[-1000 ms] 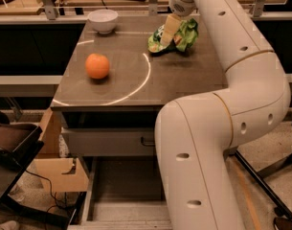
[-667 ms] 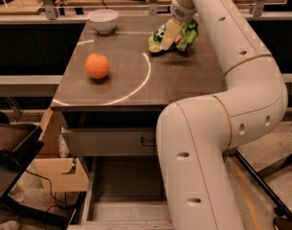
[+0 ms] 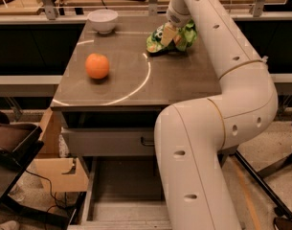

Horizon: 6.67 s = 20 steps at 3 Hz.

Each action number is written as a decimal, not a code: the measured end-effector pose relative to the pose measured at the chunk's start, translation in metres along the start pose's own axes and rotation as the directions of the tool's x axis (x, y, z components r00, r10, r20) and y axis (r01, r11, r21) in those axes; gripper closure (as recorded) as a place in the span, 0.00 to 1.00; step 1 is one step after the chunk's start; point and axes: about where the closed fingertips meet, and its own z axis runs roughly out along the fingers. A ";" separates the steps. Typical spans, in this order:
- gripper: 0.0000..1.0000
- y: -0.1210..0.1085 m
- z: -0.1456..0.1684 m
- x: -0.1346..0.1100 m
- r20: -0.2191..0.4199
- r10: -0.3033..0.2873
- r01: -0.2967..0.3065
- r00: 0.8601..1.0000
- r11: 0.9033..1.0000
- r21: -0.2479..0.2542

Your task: Place green rice chip bag into middle drawer

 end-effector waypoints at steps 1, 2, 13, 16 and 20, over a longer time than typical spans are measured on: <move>0.74 0.002 0.004 0.000 -0.003 -0.001 0.001 1.000 1.000 -0.004; 0.96 0.002 0.006 0.000 -0.004 -0.001 0.001 1.000 1.000 -0.006; 1.00 -0.006 -0.094 0.019 -0.043 -0.038 0.046 0.998 0.980 0.194; 1.00 0.004 -0.090 0.039 0.050 0.023 -0.031 0.998 0.987 0.158; 1.00 -0.005 -0.159 0.012 0.116 -0.068 0.026 0.991 0.943 0.332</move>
Offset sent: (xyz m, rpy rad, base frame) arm 0.0008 0.0007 -0.0034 -0.0010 0.0039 0.0007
